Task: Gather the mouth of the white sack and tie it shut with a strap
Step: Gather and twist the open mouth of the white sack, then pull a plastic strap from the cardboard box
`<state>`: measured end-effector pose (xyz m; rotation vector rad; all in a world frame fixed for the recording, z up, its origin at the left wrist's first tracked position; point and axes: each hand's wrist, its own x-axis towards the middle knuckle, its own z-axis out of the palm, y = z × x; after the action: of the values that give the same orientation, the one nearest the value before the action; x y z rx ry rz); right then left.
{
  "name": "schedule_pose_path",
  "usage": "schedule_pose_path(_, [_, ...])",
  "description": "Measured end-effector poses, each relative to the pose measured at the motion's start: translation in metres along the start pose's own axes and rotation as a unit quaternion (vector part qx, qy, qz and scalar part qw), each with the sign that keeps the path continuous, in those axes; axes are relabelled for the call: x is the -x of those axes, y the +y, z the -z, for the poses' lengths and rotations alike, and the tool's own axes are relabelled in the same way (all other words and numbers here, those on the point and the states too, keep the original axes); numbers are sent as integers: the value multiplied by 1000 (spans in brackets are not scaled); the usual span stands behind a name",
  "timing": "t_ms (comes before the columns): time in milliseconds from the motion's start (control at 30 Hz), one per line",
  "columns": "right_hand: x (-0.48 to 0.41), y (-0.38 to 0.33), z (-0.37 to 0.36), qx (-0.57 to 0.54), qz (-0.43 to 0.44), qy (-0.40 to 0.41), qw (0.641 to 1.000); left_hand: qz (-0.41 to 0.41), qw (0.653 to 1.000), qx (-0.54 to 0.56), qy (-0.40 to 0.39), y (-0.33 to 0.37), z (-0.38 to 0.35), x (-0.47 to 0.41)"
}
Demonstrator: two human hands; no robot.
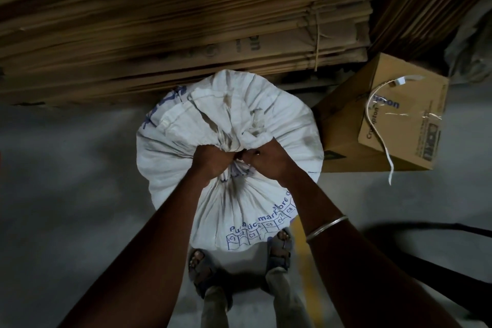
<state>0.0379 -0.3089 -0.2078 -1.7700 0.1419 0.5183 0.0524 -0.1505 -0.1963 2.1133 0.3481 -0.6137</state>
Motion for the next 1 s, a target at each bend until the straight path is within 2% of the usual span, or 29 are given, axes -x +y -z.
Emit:
schedule_pose_path(67, [-2, 2, 7, 89, -21, 37, 995, 18, 999, -21, 28, 0, -5, -5])
schedule_pose_path(133, [-2, 8, 19, 247, -72, 78, 963, 64, 995, -75, 23, 7, -7, -6])
schedule_pose_path(167, [0, 13, 27, 292, -88, 100, 947, 93, 990, -105, 20, 13, -6, -4])
schedule_pose_path(267, [7, 24, 59, 305, -106, 229, 918, 145, 985, -94, 20, 14, -9, -7])
schedule_pose_path(333, [10, 32, 85, 383, -117, 304, 865, 127, 988, -84, 27, 8, -10, -11])
schedule_pose_path(400, [11, 42, 110, 461, -143, 316, 817, 120, 986, -108, 30, 5, -12, -13])
schedule_pose_path(500, [3, 57, 142, 452, -162, 314, 819, 125, 980, -155, 25, 8, -12, -13])
schedule_pose_path(633, [-1, 47, 173, 478, -129, 410, 766, 134, 980, -146, 20, 8, -10, -13])
schedule_pose_path(700, [-1, 47, 189, 486, -149, 428, 747, 137, 981, -139, 21, 8, -9, -12])
schedule_pose_path(767, [-2, 51, 196, 472, -164, 428, 753, 136, 982, -131, 23, 9, -8, -10])
schedule_pose_path(1000, [-10, 48, 176, 387, -97, 417, 817, 124, 990, -60, 26, 2, -5, -9])
